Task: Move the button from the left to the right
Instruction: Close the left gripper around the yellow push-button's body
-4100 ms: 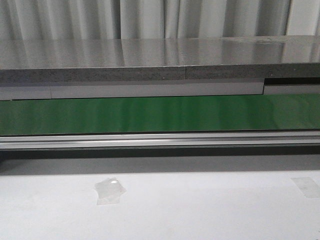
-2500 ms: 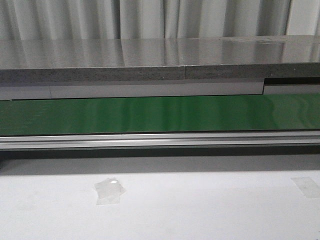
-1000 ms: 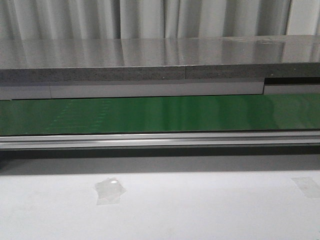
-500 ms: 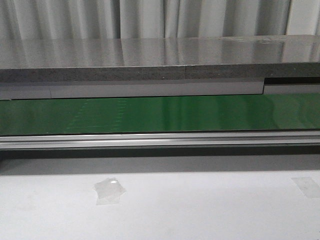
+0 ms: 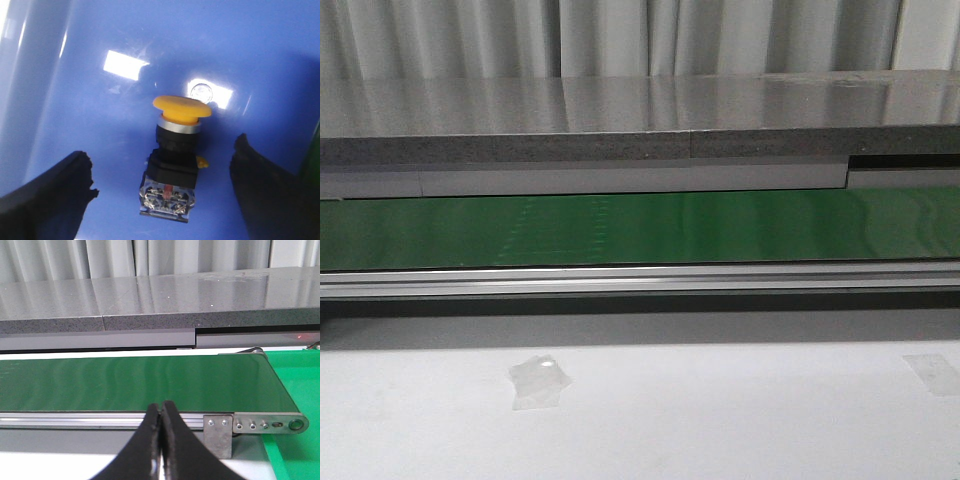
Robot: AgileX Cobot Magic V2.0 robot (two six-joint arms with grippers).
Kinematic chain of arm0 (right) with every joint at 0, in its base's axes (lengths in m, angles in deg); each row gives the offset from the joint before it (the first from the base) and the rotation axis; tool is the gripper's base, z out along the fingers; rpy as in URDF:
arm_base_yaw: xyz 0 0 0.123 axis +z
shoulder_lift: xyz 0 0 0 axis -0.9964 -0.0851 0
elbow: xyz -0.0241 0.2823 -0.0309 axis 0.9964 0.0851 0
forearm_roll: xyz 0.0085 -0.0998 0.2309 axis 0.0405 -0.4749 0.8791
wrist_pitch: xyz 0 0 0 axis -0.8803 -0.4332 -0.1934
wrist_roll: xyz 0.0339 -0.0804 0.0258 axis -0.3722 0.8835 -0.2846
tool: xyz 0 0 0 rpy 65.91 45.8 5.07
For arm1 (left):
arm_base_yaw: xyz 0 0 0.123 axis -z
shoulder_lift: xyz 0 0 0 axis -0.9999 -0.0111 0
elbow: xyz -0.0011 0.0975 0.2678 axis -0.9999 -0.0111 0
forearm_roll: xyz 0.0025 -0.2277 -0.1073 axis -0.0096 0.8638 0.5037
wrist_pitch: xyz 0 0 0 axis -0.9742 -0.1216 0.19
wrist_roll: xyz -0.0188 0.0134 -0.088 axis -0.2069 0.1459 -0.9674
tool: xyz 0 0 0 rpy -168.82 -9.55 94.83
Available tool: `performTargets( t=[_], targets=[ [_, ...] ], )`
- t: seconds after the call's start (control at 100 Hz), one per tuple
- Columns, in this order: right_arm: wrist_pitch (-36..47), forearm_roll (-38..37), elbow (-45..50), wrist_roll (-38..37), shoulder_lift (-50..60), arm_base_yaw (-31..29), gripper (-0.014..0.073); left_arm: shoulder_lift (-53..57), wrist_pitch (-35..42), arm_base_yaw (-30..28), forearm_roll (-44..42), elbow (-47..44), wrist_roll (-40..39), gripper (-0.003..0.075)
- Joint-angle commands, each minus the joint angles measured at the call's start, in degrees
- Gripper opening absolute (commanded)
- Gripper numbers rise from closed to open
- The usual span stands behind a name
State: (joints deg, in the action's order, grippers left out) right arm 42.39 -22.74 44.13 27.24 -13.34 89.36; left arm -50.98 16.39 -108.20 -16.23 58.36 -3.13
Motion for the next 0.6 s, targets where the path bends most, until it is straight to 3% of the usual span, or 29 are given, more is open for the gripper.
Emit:
performTargets(
  t=[0.0,0.59],
  targets=[
    [4.4,0.0,-0.9,0.2,1.0,0.1,-0.0065,1.8,1.9,0.1,0.5,1.8,0.0,0.0545],
    [4.4,0.0,-0.9,0.2,1.0,0.1,-0.0065,-4.2,5.7,0.1,1.2,1.8,0.0,0.0545]
  ],
)
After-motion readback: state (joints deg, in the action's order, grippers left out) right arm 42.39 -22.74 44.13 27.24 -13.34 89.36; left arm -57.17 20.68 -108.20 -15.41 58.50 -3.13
